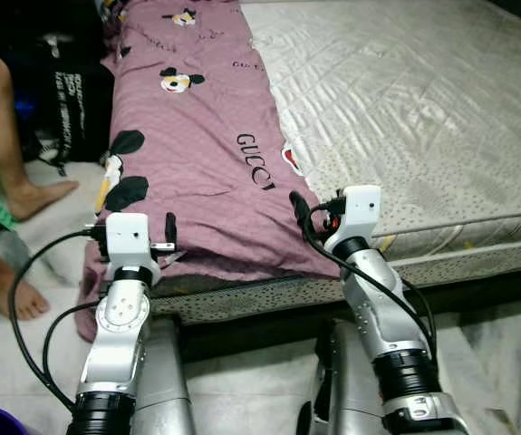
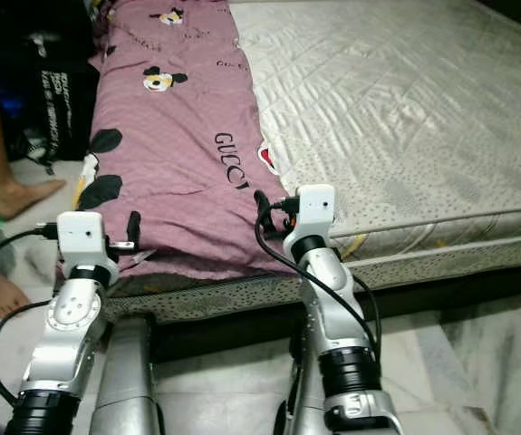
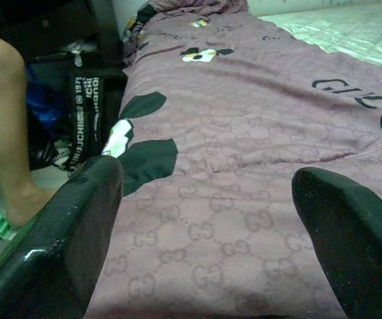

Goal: Clean up the room

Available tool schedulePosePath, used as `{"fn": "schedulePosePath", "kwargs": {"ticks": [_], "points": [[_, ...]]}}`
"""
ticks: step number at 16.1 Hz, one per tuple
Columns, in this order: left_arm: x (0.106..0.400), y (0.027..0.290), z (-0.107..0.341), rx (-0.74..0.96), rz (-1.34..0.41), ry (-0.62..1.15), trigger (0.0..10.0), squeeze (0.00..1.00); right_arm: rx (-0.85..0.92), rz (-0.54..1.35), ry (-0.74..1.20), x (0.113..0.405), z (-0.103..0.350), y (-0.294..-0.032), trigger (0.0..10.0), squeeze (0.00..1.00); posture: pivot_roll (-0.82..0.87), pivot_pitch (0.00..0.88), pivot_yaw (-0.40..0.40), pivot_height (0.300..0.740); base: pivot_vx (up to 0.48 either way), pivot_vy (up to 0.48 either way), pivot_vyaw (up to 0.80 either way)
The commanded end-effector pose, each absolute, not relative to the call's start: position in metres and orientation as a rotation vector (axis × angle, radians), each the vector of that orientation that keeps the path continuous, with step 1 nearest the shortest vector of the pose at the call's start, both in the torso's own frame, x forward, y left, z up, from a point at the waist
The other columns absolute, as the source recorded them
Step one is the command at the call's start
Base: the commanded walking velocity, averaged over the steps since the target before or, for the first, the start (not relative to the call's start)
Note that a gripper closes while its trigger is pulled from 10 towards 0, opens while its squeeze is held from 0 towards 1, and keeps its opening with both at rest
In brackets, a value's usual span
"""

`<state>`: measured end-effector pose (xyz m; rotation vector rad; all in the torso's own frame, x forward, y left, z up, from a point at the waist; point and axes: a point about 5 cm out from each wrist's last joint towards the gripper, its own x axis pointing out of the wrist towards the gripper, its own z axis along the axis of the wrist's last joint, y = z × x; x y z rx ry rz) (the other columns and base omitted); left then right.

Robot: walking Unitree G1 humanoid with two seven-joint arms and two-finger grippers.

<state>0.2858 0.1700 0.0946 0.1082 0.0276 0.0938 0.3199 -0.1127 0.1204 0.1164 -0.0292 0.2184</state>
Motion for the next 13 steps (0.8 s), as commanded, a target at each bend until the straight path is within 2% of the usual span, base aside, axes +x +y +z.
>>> {"fn": "schedulePosePath", "kwargs": {"ticks": [1, 13], "points": [[0.289, 0.166, 0.095, 0.119, 0.076, 0.018, 10.0, 0.0, 0.123, 0.186, -0.057, 0.324, 0.126, -0.112, 10.0, 0.0, 0.06, 0.0, 0.008, 0.499, 0.0, 0.0, 0.0], [0.293, 0.161, 0.093, 0.114, 0.058, 0.007, 10.0, 0.0, 0.145, 0.129, -0.091, 0.338, 0.135, -0.116, 10.0, 0.0, 0.07, 0.0, -0.005, 0.641, 0.0, 0.0, 0.0]]}}
